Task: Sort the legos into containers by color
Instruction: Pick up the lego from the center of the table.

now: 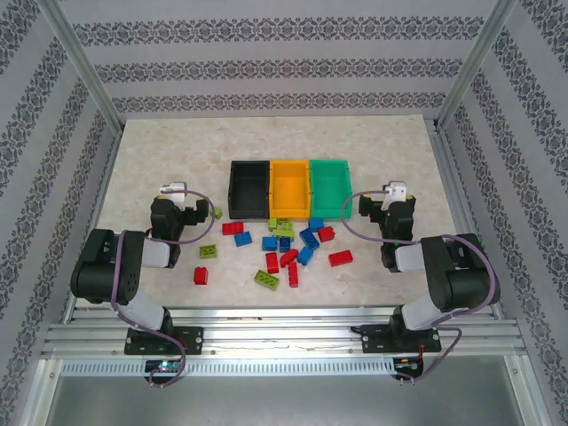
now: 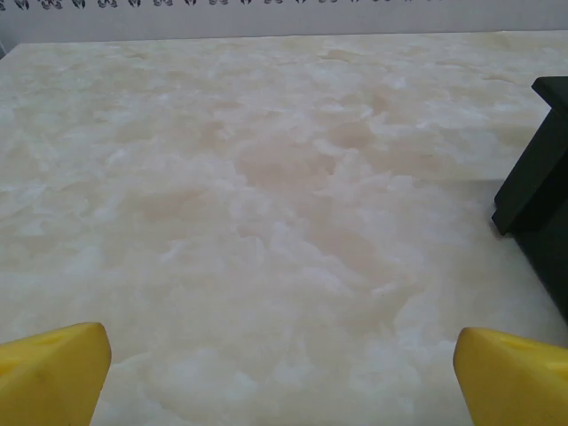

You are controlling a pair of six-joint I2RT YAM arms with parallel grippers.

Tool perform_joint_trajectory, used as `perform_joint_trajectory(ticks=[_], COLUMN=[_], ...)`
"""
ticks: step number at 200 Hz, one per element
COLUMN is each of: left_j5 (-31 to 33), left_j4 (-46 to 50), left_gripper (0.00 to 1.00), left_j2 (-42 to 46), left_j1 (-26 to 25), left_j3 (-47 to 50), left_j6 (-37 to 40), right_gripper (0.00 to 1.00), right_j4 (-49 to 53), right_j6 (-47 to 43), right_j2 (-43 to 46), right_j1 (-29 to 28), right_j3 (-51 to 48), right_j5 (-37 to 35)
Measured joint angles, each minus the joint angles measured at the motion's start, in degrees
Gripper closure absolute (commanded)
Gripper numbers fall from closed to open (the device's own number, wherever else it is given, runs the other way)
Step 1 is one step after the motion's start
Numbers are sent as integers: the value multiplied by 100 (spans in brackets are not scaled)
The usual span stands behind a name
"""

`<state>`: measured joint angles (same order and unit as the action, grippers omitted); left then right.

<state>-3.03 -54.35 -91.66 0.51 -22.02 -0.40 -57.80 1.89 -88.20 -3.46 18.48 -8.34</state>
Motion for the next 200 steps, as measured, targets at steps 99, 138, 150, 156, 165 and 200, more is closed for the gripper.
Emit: perform_joint_trajectory(ticks=[99,138,150,156,165,200], left_j5=[0,0,0,0,0,0], left_j4=[0,2,0,0,2,0], left_gripper=[1,1,1,1,1,1], left_j2=[0,0,0,0,0,0], left_j1=[0,0,0,0,0,0], left_j3=[0,0,0,0,0,0], left_j6=[0,0,0,0,0,0], right_gripper=[2,1,1,2,2,2], right_j4=[22,22,22,22,22,22], right_j6=[-79,-81,-81,-81,-81,-81], right_j2=[0,0,0,0,0,0], right_j1=[0,0,0,0,0,0], right_j3=[2,0,0,2,0,0], right_j5=[223,243,245,245,245,245])
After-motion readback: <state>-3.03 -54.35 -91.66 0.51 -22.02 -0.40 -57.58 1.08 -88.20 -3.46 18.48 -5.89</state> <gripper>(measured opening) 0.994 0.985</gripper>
